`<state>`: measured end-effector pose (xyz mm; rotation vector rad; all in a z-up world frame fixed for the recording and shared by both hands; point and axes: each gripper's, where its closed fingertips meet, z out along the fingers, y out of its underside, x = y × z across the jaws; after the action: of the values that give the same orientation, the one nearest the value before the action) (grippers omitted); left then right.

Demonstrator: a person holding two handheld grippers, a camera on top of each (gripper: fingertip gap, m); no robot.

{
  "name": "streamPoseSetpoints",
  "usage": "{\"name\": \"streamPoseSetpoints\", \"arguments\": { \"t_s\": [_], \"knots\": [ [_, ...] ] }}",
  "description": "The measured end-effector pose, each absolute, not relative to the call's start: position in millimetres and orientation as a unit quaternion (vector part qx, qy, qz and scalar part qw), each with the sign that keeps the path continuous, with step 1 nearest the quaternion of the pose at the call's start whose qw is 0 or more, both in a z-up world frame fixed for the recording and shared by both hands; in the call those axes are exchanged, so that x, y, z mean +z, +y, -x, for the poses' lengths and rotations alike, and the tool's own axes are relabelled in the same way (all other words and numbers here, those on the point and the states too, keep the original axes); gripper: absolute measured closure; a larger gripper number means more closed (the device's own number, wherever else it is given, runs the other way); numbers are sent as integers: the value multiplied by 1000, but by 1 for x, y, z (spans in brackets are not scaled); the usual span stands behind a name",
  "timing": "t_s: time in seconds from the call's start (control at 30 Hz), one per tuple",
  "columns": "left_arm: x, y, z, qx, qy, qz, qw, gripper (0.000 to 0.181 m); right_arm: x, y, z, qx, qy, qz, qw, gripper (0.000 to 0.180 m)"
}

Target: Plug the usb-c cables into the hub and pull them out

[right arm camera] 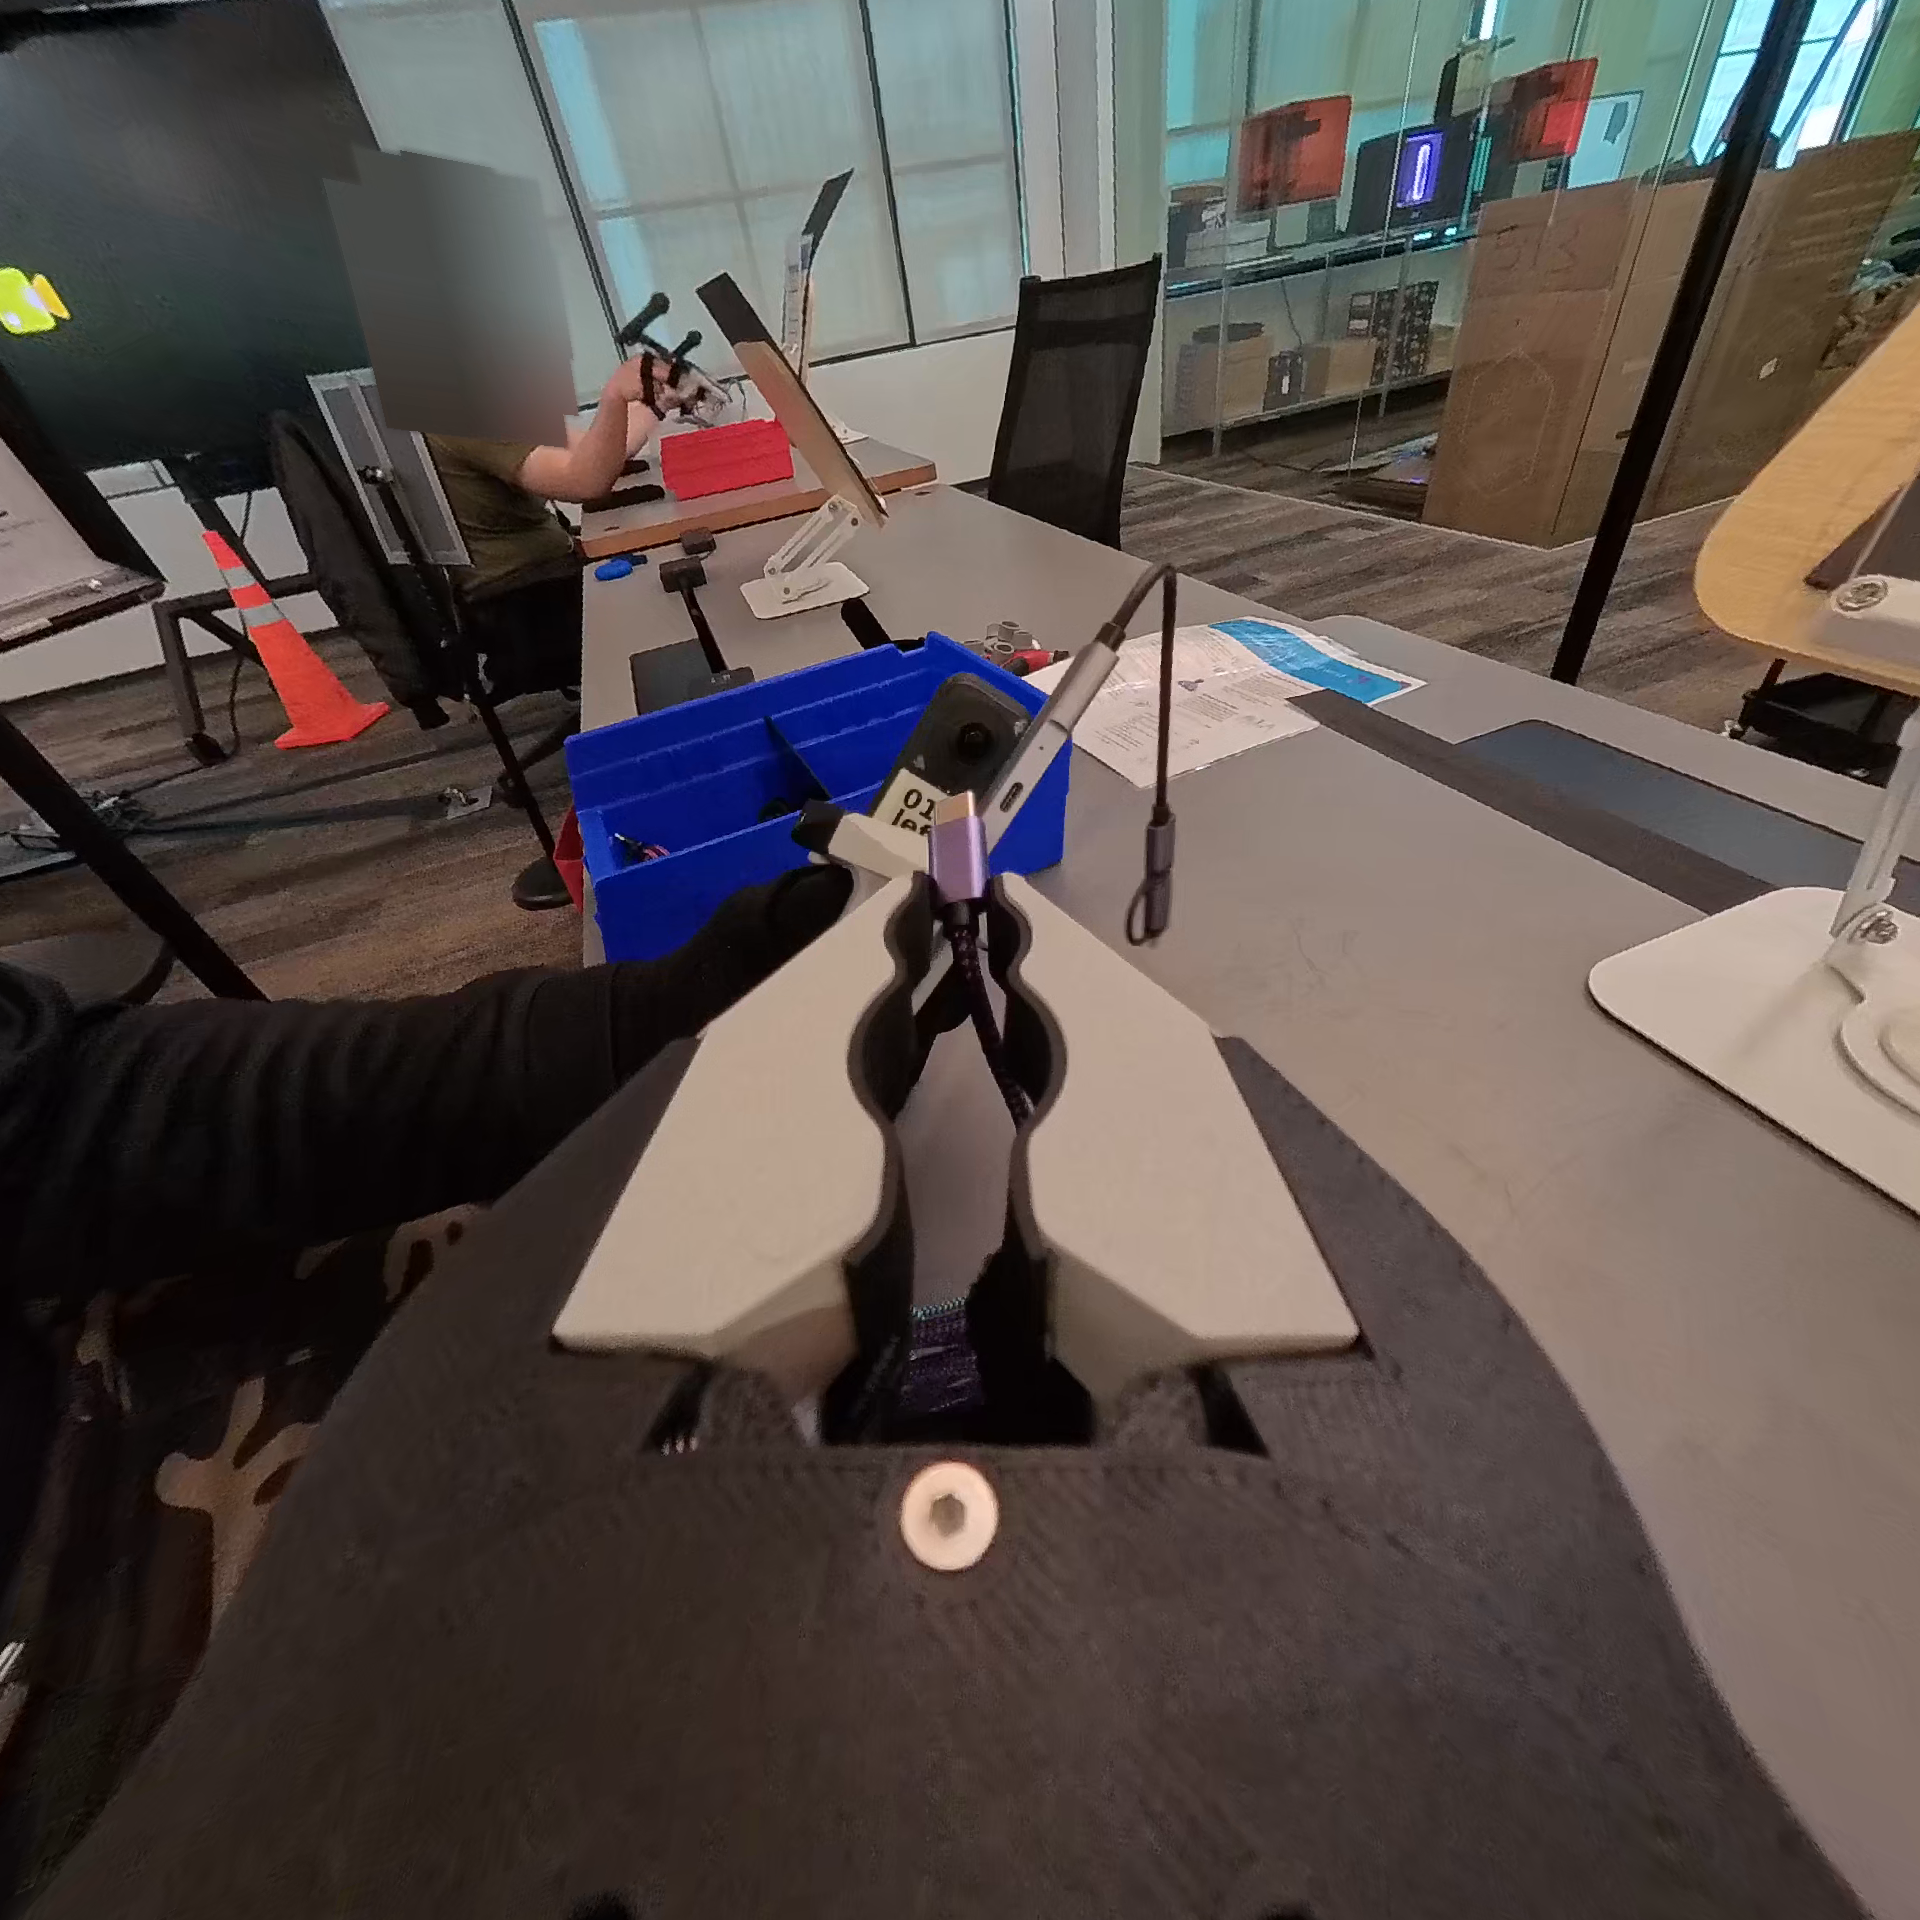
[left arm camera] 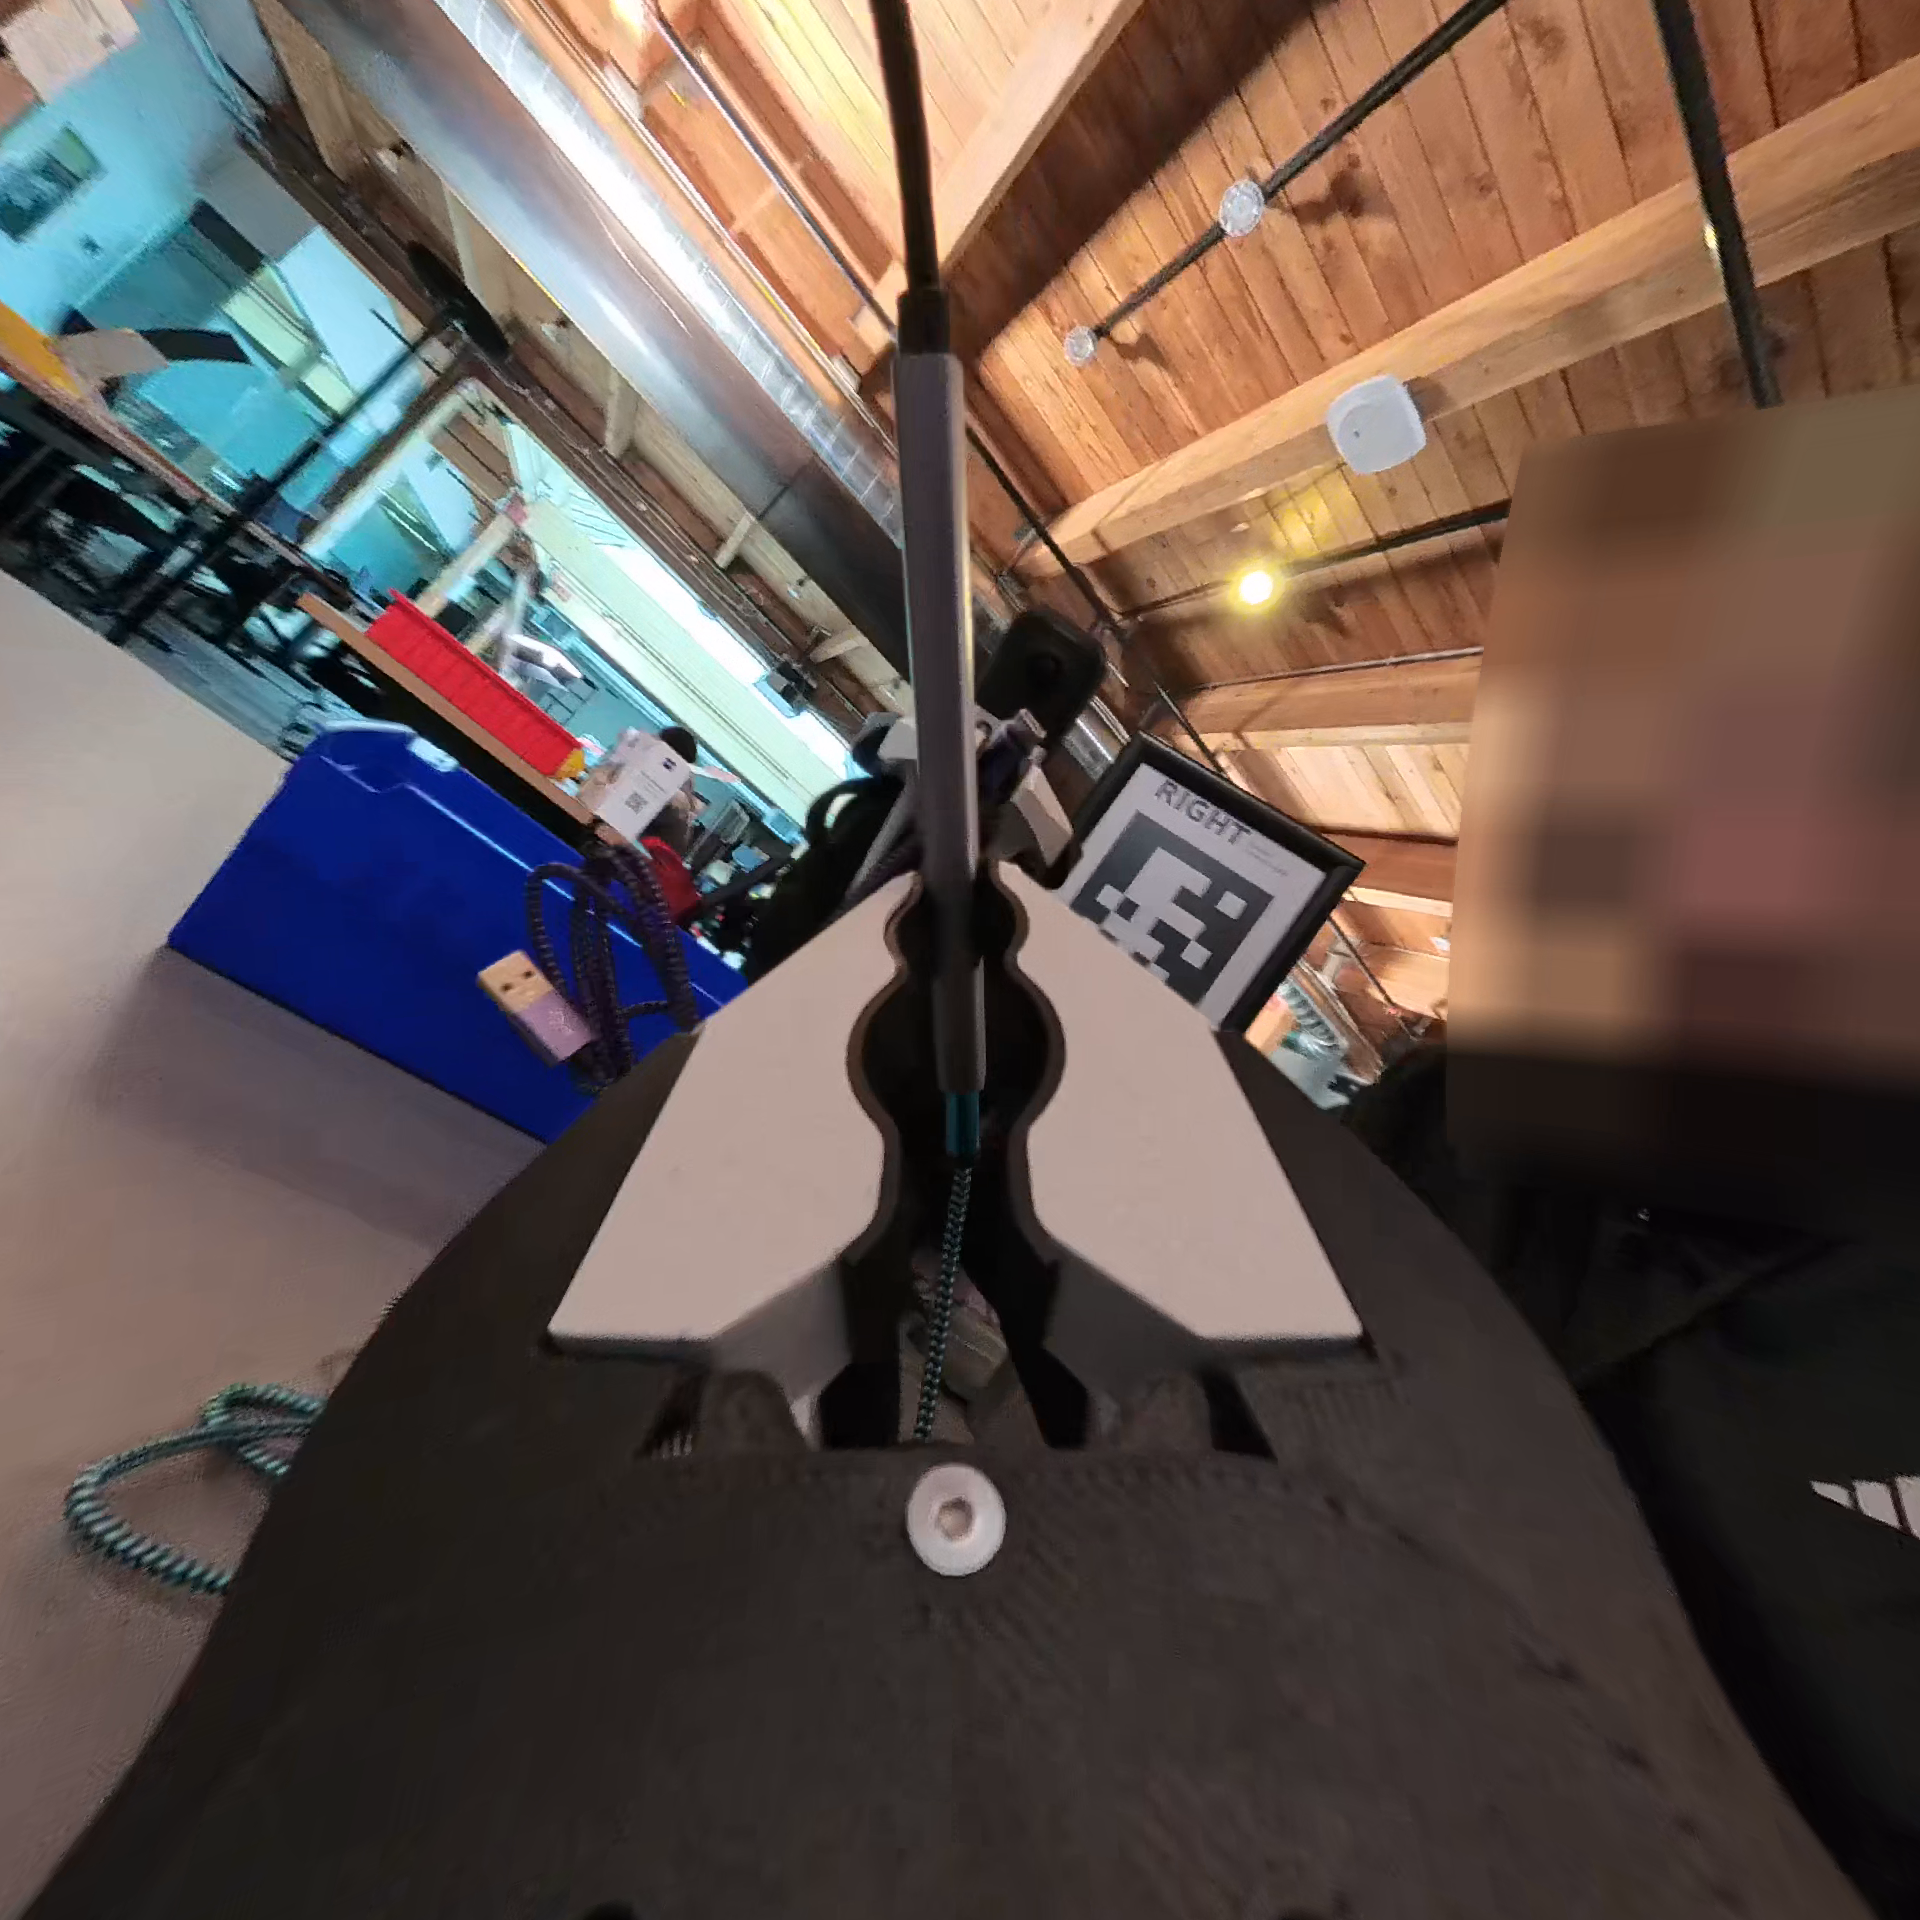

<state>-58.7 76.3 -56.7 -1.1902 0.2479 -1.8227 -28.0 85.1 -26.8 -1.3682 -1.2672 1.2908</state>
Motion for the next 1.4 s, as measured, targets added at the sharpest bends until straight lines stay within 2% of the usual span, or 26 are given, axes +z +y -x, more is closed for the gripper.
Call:
{"name": "streamPoseSetpoints", "arguments": {
  "t_s": [0.03,0.3,0.47,0.73,1.4],
  "knots": [
    [-56,74,56,-744,109,483,449,174,-28,84,29,513,-511,544,424,173],
    [-60,66,35,-721,169,549,386,174,-36,77,34,415,-578,534,457,173],
    [-52,65,42,-690,179,570,408,174,-65,89,31,299,-628,554,457,172],
    [-74,74,48,-631,157,639,412,174,-104,90,40,199,-684,544,444,172],
    [-91,75,46,-632,153,654,386,174,-97,81,53,193,-688,487,502,173]
  ]
}}
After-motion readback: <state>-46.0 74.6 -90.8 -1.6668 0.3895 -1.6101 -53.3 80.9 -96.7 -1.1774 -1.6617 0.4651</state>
